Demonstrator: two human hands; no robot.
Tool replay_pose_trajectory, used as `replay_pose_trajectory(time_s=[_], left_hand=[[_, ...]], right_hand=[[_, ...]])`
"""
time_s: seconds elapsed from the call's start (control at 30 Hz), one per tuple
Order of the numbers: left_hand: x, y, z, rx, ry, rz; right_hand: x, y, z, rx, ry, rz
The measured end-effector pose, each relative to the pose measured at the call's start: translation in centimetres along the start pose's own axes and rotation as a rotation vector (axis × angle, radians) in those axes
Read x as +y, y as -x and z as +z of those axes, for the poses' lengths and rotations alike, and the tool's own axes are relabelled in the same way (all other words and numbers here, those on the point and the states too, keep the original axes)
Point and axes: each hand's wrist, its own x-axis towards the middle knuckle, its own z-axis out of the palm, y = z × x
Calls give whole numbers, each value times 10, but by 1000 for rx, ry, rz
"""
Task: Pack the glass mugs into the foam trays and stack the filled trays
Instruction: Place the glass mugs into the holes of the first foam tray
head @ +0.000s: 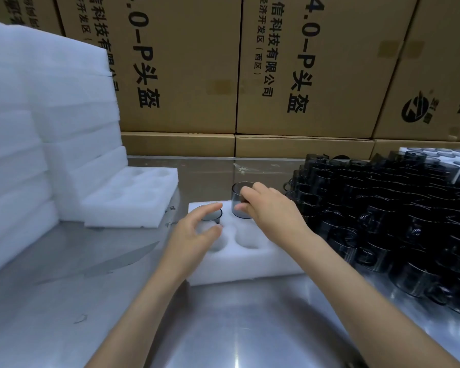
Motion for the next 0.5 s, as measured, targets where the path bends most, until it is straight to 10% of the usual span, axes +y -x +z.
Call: replay_pose_trajectory(time_s=[0.5], left_hand=[[-7,-3,0,-30,-220,-14]], right_hand=[[3,-4,-3,-84,-139,-154]])
